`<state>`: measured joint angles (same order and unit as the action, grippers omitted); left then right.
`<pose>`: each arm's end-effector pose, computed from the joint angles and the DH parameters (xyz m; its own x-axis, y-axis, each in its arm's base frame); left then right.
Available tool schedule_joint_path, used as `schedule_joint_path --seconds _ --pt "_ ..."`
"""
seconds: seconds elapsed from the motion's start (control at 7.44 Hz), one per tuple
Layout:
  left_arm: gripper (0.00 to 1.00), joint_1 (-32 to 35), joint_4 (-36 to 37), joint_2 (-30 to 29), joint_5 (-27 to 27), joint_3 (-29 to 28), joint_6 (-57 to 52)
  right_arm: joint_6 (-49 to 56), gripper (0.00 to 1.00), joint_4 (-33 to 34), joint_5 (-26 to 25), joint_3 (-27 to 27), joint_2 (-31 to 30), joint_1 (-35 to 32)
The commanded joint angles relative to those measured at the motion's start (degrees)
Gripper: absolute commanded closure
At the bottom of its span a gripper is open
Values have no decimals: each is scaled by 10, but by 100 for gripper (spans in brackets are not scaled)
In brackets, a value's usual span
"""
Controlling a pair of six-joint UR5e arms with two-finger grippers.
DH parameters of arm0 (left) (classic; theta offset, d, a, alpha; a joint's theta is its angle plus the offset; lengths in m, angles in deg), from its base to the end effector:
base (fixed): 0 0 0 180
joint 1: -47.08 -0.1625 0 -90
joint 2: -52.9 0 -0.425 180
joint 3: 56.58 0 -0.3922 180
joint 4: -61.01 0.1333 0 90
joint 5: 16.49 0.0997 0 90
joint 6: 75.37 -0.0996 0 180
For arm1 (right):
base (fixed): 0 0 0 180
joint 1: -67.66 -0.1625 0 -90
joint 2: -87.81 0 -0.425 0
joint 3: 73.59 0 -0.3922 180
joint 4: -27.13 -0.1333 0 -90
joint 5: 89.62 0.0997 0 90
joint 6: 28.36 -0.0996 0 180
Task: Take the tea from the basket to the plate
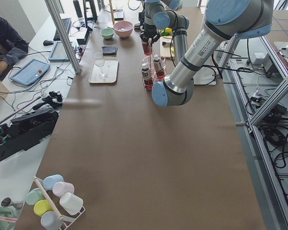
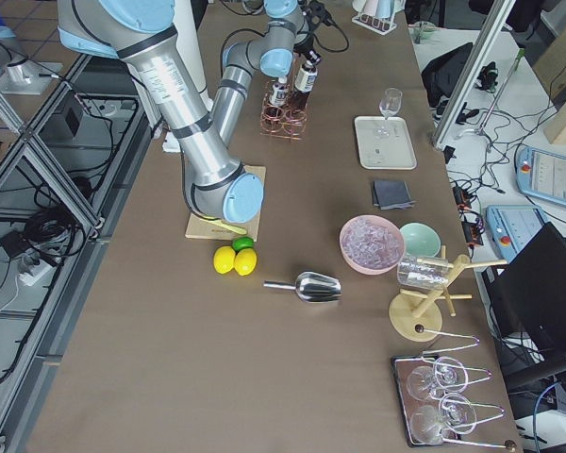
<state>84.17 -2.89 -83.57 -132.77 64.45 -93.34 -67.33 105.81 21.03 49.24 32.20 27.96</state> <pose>0.3650 -0.3878 0.0501 0.0983 0.9949 -0.0216 -0.5551 0.0728 0.8286 -0.3243 -0.3969 0.0724 0.3541 -0.6516 0.6709 -0.0898 0.6903 0.7179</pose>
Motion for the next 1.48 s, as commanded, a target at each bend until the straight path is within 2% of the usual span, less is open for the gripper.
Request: schedule_joint_path --seconds 0.0,0.13,0.27,0.4,0.67,0.94,1.34 --pt "100 0 0 0 0 0 0 2 100 45 109 -7 22 -118" --pt "100 0 0 0 0 0 0 19 100 36 111 -43 3 -173" --pt "100 1 0 -1 0 0 0 62 100 11 112 -104 2 -213" --pt "100 1 0 0 0 1 0 71 100 -38 108 -167 3 -228" --pt "100 3 0 -1 0 1 0 30 100 -192 86 -293 28 -237" --pt "100 4 0 -1 0 1 0 10 100 -273 13 -402 81 -207" --pt "100 5 0 0 0 0 0 -20 100 -283 -117 -463 131 -136"
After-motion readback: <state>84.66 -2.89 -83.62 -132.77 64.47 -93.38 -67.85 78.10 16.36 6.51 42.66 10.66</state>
